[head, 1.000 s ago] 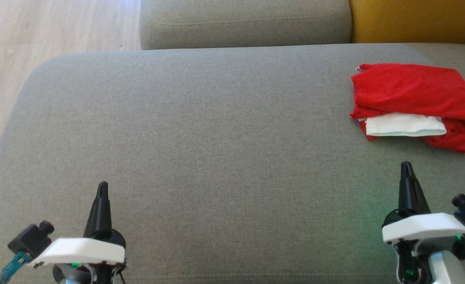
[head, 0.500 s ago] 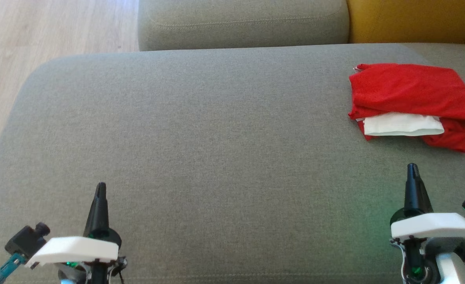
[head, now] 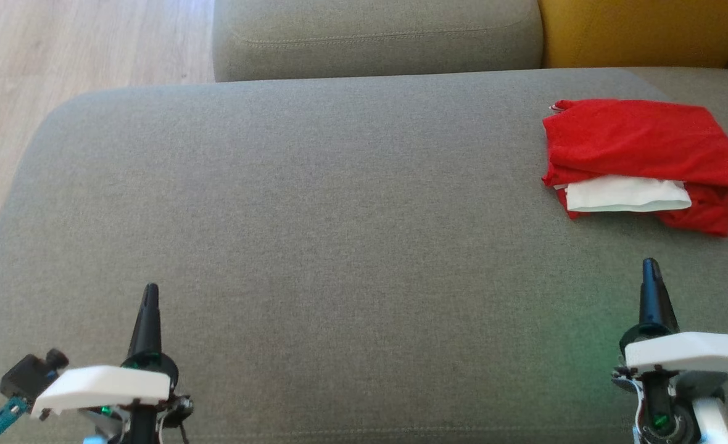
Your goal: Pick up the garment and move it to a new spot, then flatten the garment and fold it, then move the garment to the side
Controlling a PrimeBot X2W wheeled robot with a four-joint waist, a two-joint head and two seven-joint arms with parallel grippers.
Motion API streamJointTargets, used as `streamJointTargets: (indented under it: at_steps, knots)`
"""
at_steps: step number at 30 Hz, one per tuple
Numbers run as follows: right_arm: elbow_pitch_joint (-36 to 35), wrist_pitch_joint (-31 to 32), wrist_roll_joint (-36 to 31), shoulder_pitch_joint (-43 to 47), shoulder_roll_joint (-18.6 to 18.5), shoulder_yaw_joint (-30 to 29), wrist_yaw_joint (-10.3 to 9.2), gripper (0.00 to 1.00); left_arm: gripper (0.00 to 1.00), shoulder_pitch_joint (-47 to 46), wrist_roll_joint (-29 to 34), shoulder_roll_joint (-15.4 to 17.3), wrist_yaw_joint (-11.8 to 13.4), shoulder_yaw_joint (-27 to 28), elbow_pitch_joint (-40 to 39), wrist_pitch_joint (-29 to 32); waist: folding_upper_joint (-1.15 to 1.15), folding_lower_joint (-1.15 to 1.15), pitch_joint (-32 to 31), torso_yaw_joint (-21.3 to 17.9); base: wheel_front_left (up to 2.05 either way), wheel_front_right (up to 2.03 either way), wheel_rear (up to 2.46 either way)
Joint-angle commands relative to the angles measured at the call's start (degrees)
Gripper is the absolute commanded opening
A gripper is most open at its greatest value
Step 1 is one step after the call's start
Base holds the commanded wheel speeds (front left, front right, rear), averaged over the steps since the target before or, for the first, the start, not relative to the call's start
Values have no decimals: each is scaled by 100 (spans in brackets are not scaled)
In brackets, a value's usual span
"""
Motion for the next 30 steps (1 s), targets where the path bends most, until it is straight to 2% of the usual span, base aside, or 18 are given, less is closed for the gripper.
streamJointTargets:
  at_steps: [1, 30]
  knots:
    - [-230, 39, 144, -273, -23, 29, -2, 0, 0, -331, -103, 90, -22, 130, -165, 37, 0, 0, -1, -2, 0, 0, 0]
    - [-270, 521, 2148, -300, -30, -94, -3, 0, 0, -499, -1598, 101, -32, 373, -51, 537, 0, 0, -36, -81, 0, 0, 0]
